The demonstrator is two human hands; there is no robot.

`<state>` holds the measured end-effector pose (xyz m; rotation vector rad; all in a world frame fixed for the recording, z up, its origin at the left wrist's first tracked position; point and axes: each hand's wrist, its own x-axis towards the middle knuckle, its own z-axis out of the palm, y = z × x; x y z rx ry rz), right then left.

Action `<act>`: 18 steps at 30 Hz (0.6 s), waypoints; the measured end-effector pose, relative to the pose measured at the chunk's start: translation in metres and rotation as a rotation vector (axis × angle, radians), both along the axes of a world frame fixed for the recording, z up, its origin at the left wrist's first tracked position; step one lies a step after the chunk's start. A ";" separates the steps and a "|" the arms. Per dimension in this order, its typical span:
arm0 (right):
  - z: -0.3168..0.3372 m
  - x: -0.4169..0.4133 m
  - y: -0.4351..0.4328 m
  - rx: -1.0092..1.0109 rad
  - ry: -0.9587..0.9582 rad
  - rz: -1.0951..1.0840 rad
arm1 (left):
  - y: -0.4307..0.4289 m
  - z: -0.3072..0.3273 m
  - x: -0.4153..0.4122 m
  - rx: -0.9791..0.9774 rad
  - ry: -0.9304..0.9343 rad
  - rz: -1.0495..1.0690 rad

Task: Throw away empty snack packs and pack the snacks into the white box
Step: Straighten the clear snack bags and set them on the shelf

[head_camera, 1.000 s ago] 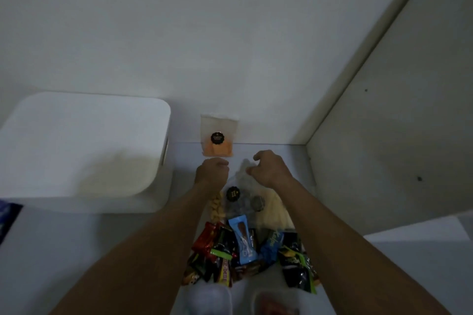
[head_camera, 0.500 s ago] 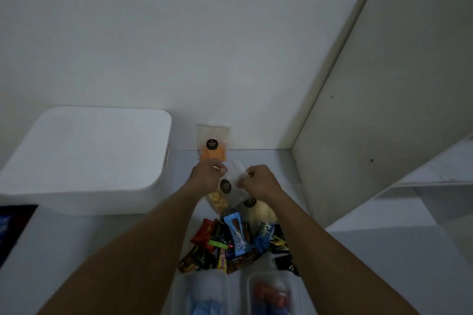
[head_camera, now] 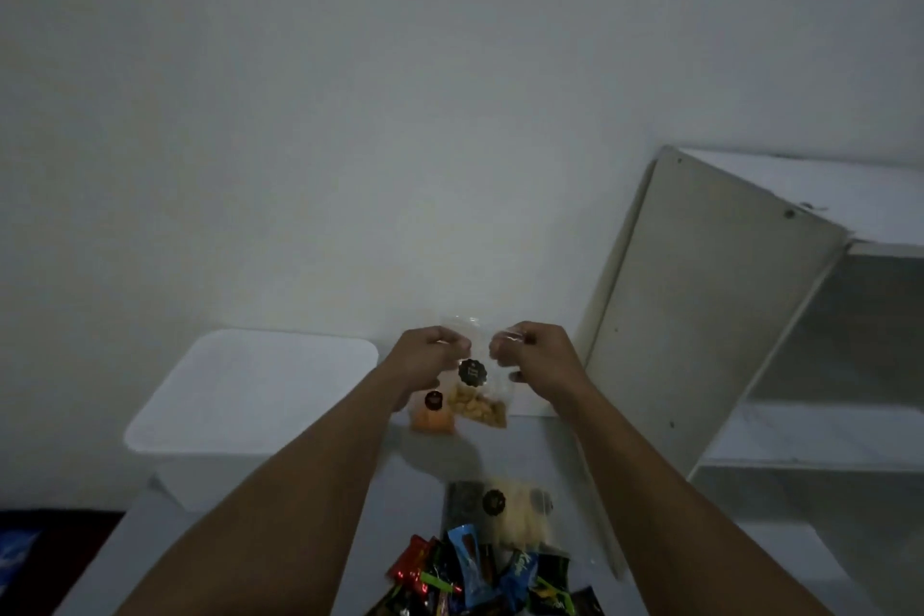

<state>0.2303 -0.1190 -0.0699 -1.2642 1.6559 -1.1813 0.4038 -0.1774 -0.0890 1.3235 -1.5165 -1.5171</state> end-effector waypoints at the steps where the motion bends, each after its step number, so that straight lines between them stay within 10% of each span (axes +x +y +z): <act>1: 0.012 0.000 0.001 -0.022 0.005 0.008 | 0.002 0.012 0.000 -0.017 0.026 0.000; 18: 0.131 -0.002 0.005 -0.259 0.113 0.129 | 0.019 0.128 -0.001 -0.172 0.458 0.068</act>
